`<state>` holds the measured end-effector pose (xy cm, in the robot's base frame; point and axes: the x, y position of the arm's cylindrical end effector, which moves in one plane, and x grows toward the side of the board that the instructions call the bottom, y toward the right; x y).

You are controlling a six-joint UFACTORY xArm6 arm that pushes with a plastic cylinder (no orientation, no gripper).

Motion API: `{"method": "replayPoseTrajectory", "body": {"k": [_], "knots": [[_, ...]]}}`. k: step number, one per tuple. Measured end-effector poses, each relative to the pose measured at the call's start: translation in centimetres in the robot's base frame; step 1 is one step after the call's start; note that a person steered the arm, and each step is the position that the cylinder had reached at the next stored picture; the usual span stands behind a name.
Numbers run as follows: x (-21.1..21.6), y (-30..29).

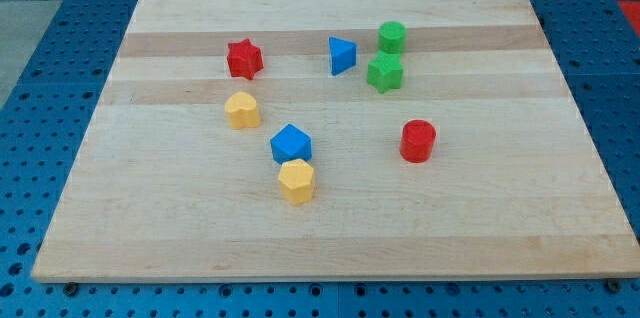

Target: Push the blue triangle up a bit

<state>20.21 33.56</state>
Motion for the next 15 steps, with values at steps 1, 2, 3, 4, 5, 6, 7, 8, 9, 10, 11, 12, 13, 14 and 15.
{"method": "replayPoseTrajectory", "body": {"k": [1, 2, 3, 4, 5, 6, 7, 8, 9, 10, 11, 12, 13, 14, 15], "knots": [[0.0, 0.0], [0.9, -1.8], [4.5, -7.0], [7.7, -11.0], [10.2, -13.4], [13.0, -15.6], [15.1, -20.1], [15.1, -24.7], [15.1, -29.5], [15.0, -32.0], [14.6, -32.1], [13.5, -31.8], [11.6, -31.8], [11.5, -31.1], [11.5, -28.0]]}}
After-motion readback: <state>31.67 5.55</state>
